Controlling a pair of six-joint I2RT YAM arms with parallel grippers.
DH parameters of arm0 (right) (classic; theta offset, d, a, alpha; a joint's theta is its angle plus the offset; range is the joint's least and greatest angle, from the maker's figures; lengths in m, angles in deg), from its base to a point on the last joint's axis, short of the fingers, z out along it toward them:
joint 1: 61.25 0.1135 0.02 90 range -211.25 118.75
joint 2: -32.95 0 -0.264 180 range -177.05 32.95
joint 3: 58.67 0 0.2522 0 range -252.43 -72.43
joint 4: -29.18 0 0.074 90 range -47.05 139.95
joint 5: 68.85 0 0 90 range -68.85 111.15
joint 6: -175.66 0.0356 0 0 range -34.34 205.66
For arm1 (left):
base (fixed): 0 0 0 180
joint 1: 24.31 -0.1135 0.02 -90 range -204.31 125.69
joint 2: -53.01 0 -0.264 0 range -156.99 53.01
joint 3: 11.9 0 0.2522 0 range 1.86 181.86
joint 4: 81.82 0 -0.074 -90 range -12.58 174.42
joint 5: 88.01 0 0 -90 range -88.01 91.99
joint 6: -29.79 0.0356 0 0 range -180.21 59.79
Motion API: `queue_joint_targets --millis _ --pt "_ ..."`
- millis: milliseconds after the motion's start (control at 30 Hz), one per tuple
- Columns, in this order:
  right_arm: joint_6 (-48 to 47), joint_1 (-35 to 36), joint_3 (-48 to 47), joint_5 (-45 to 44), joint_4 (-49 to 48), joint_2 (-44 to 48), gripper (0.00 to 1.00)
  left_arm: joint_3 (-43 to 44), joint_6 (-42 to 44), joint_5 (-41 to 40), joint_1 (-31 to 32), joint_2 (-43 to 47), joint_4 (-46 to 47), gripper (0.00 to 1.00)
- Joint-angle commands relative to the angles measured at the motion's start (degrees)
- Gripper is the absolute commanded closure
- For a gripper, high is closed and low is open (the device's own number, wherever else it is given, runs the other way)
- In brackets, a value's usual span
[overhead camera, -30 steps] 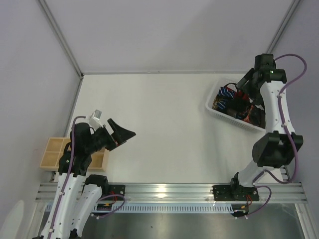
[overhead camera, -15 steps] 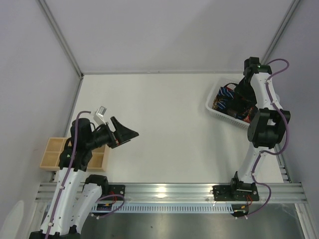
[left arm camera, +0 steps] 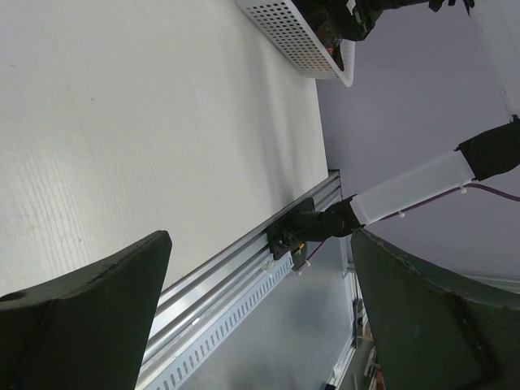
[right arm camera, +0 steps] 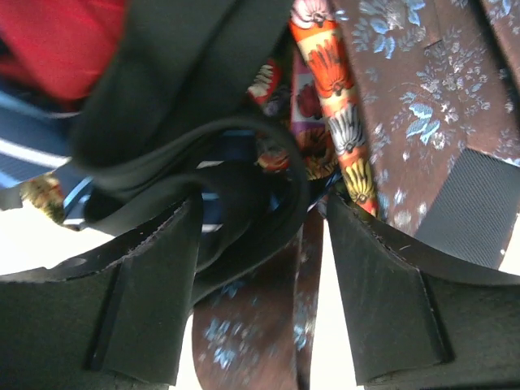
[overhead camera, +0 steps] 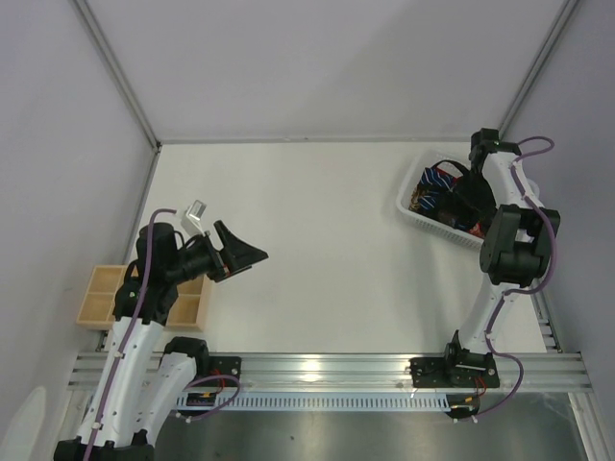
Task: Roll the ties
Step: Grab a tie with the right arm
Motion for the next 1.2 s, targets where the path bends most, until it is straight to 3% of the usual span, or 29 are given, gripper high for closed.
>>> queue_joint_targets --millis 0,200,867,1167 --pt "2.5 -1.1 2.0 1.5 -4.6 2.2 0.33 2.8 1.9 0.6 -0.3 -0.6 1.0 0.00" --pt "3.8 -1.5 1.8 2.8 -6.2 1.3 0.39 3.4 2.4 0.2 -0.3 -1.1 0.5 0.00" --pt "4.7 -1.7 -1.3 7.0 -0.7 3.7 0.31 2.6 2.0 0.7 -0.3 -1.3 1.3 0.00" --pt "5.5 -1.7 0.0 6.8 -3.1 1.4 0.35 2.5 2.0 1.0 -0.3 -1.2 1.3 0.00"
